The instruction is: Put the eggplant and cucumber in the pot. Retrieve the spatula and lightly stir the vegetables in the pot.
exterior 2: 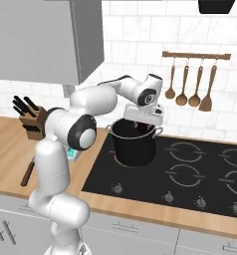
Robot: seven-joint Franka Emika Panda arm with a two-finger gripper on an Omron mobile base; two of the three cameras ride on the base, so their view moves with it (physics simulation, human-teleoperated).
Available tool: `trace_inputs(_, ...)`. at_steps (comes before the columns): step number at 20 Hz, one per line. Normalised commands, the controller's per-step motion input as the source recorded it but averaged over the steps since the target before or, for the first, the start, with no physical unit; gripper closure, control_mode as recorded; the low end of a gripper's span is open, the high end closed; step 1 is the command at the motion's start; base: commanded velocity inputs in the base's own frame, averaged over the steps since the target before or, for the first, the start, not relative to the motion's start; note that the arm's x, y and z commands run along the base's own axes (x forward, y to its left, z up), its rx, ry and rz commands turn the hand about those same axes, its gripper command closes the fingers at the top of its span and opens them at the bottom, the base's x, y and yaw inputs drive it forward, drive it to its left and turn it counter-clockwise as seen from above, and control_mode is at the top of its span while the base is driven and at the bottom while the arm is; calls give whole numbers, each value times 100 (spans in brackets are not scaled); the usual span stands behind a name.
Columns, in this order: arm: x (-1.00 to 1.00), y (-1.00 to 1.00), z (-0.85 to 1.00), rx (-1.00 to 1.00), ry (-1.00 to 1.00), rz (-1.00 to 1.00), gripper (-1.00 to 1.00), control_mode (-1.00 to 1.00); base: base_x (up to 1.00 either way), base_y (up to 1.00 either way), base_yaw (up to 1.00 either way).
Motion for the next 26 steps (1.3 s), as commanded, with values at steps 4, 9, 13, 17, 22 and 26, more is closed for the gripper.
trace_inputs(4, 10, 19, -39, -7, -6, 0, 100, -100, 0, 0, 0)
trace_inputs(9, 30, 26, -39, -1, 0, 0, -100, -100, 0, 0, 0)
trace_inputs(13, 18, 12, -6, 0, 0, 0, -100, -100, 0, 0, 0)
trace_inputs(17, 0, 12, 0, 0, 0, 0, -100, -100, 0, 0, 0)
trace_inputs(22, -1, 14, 24, 0, 0, 0, -100, -100, 0, 0, 0)
trace_inputs(26, -46, 10, 79, 0, -14, -1, -100, -100, 0, 0, 0)
